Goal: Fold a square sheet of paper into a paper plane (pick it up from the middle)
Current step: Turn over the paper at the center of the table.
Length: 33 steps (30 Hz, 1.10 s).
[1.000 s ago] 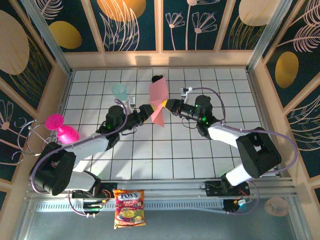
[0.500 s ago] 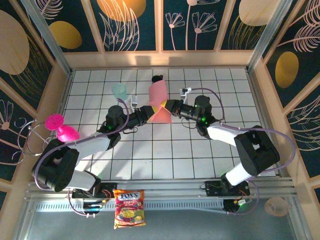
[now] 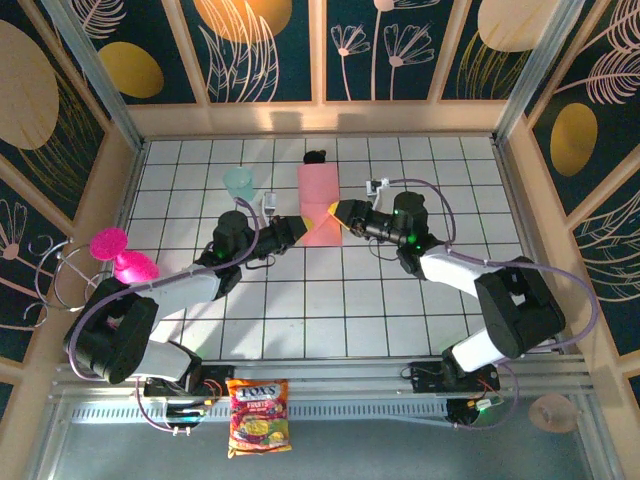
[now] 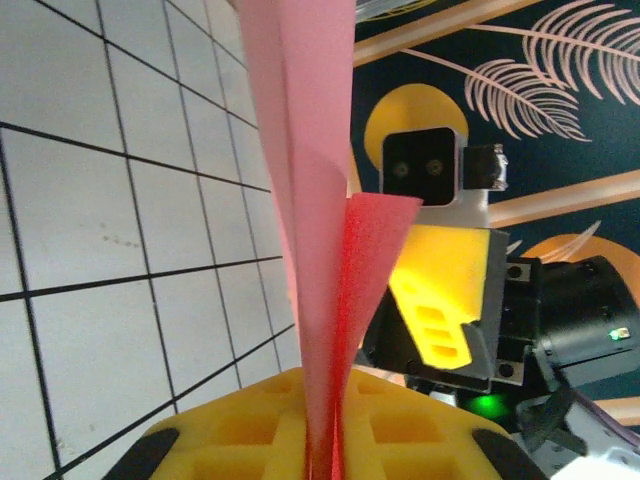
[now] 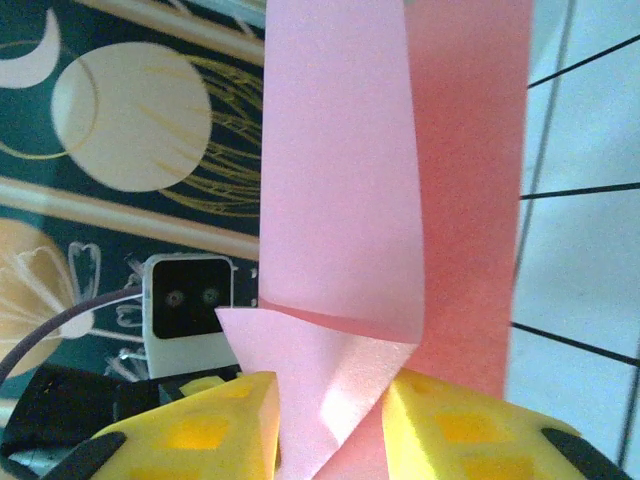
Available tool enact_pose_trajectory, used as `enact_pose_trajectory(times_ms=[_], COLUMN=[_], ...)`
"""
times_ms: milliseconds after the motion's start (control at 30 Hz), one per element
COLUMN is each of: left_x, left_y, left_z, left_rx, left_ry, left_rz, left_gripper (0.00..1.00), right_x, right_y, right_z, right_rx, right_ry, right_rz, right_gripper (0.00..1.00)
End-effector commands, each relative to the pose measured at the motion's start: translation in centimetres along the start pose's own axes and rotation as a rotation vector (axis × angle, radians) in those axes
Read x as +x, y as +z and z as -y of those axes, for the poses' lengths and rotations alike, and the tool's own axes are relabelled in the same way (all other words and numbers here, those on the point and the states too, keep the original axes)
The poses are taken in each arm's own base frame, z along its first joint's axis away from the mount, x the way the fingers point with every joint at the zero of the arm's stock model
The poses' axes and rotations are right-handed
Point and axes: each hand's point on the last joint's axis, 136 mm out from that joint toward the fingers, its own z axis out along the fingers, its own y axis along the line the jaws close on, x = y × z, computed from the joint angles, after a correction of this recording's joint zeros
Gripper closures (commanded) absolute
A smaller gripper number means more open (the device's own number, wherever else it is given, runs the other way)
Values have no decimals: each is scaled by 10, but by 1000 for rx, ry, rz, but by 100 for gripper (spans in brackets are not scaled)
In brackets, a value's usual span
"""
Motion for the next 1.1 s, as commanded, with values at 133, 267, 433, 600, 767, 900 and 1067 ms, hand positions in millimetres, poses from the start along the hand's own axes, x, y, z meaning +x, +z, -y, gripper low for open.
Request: enact_pose_trajectory(times_ms=[133,267,433,600,767,900,1067], left_x=[-12,-28,-55,-76,-74,-60,-38], left_y=[-4,-19,-52,-79,-79,-60,-30], left_z=[-28,-57,-87,-95,-107,-118,-140], left_rx=[-229,-503,-868,-1174,-1391,-1423,-1427], left_ry=[141,265,396,533,635,669,688], left_rz=[14,26,38,78,79,41,-27], left_gripper=[88,89,90,91,91,91,92], right_x=[-37,-51,-57,-58,-58,-58,-59], right_y=[-46,-64,-76,-84,-88,-90,-95], right_z=[54,57,62,68,73,75,77], right_rx=[416,511,558,583,592,603,623], right_ry=[-92,-128,-125,-109,-94,-92,-91], right_rz=[176,243,285,305,312,309,318], right_gripper=[65,65,66,67,68,68,69])
